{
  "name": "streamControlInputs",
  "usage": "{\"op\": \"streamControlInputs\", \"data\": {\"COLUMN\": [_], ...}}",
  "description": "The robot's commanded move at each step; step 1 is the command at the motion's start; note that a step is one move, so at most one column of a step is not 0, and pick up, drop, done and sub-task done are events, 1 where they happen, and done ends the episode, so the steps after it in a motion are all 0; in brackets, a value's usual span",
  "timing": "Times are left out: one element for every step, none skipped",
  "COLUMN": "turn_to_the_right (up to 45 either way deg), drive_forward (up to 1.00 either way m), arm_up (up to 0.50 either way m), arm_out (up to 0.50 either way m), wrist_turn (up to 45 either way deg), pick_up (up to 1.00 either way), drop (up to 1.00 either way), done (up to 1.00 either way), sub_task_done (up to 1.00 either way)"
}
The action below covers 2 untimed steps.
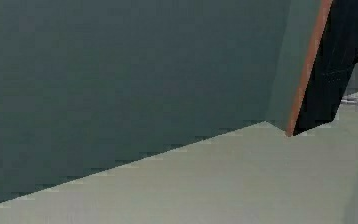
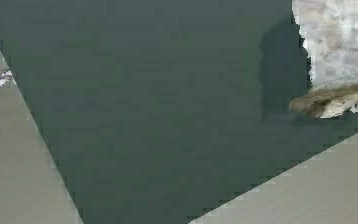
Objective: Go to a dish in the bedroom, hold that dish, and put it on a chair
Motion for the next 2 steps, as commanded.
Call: {"op": "streamControlInputs", "data": {"turn_to_the_right": [6.0, 0.0], "drive_forward": [0.00, 0.25], "arm_up": [0.00, 0.00], "arm_out": [0.00, 0.00], "wrist_turn": [0.0, 0.0], "pick_up": [0.00, 0.00], "drop": [0.00, 0.00], "done": [0.00, 0.00], "sub_task_done": [0.00, 0.00]}}
